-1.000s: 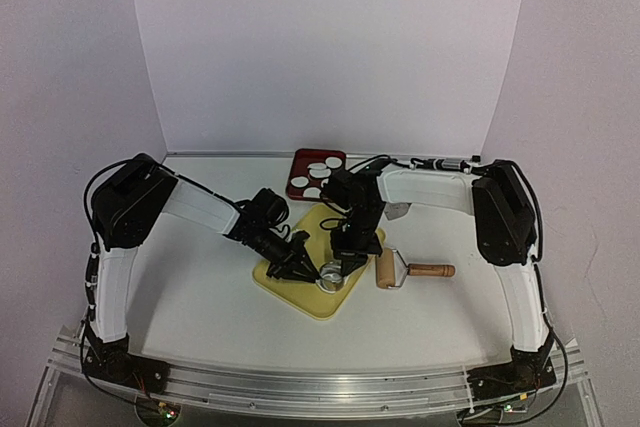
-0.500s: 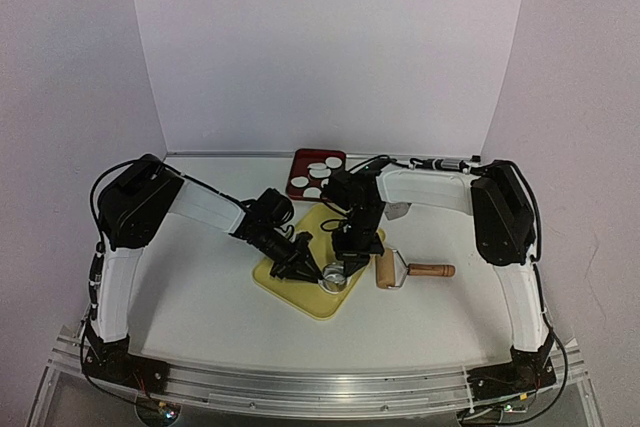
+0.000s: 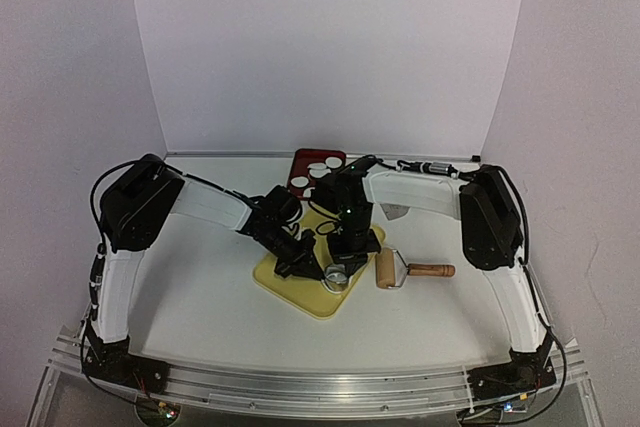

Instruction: Roll out the dumpling wrappers from the dough

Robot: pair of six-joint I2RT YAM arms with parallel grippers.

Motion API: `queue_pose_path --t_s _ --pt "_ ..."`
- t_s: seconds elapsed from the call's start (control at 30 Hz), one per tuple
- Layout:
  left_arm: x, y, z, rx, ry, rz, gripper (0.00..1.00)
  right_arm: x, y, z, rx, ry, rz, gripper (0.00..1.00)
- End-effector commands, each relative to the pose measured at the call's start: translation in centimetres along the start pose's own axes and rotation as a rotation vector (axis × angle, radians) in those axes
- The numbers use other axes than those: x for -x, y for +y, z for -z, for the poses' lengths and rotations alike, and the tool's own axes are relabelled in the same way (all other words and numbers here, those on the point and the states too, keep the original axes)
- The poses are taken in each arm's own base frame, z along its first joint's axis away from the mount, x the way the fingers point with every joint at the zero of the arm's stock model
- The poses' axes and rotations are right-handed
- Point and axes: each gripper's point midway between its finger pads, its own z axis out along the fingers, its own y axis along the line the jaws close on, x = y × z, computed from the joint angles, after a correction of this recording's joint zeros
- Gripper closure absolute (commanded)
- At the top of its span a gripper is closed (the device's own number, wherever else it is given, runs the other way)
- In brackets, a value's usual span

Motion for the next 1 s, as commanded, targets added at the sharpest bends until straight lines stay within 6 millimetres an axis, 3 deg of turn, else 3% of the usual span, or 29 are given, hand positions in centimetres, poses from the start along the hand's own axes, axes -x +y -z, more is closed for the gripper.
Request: queue_pose_path --t_s 0.0,0.67,0.97 --pt "2.4 2.2 0.8 0.215 -0.178 -0.012 1.00 0.9 -1.9 -1.1 -0.162 -0.045 0.005 1.00" --pt "3.9 2.7 3.7 0.363 -0.308 -0.044 1.00 1.6 -3.9 -0.8 -0.202 -0.046 -0.038 1.00" --pt "3.8 0.3 5.9 0.281 -0.386 -0.069 1.00 2.0 -2.7 -0.4 -0.129 -0.058 -0.040 1.00"
